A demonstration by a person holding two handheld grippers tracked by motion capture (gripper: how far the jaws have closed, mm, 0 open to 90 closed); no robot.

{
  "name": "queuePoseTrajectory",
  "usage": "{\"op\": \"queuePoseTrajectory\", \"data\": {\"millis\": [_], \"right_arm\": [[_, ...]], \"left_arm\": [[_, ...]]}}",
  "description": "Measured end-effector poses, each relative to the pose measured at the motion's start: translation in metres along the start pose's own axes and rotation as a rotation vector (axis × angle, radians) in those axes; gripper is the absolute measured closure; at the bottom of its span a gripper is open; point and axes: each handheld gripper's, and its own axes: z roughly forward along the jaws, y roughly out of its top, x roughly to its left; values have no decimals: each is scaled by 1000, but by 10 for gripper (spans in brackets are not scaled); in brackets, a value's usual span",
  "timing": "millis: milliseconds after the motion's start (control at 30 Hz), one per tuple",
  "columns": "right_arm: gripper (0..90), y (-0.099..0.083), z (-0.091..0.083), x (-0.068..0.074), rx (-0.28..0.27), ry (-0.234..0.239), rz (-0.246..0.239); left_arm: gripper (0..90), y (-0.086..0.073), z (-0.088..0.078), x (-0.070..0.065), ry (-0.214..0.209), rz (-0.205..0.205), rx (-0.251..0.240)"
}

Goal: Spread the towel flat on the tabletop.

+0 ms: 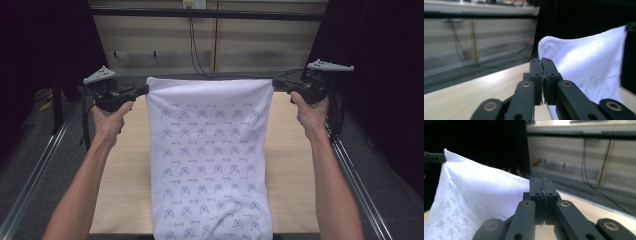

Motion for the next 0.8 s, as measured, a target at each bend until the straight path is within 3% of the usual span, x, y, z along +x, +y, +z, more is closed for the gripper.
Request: {"op": "queuePoseTrajectory", "data": {"millis": [33, 67, 100, 167, 233, 267, 333, 367, 400, 467, 533, 567, 600, 667, 800], "right_arm": [[846, -3, 5, -3, 17, -10, 8], [736, -15, 19, -11, 67, -72, 27], [736, -15, 19, -11, 67, -72, 27], [704, -27, 24, -16, 83, -52, 51], [693, -39, 26, -16, 109, -32, 51], [663, -51, 24, -12, 145, -11, 28], [660, -57, 22, -9, 153, -1, 22], [657, -61, 20, -7, 157, 14, 21], [637, -75, 13, 1, 174, 39, 19], [634, -82, 10, 5, 191, 53, 23], [632, -106, 0, 18, 243, 102, 12], [632, -106, 0, 18, 243, 102, 12], [629, -125, -6, 30, 281, 136, 2], [630, -133, -8, 34, 306, 152, -10], [627, -177, -13, 58, 422, 200, -29]], "left_arm": [[811, -4, 5, 6, 14, -23, 7], [742, -9, 7, 10, 22, -43, 12], [742, -15, 10, 13, 10, -65, 19], [726, -28, 13, 15, 21, -46, 64], [723, -40, 13, 15, -8, -55, 85], [722, -49, 13, 14, -26, -59, 93], [722, -61, 12, 8, -64, -48, 117], [723, -70, 11, 2, -73, -32, 134], [722, -85, 8, -7, -110, -42, 145], [720, -93, 7, -12, -118, -38, 164], [727, -108, 2, -23, -159, -30, 199], [727, -114, 0, -28, -178, -22, 215], [748, -133, -5, -40, -207, 13, 270], [754, -142, -8, -45, -230, 7, 298], [780, -180, -23, -73, -335, 24, 407]]}}
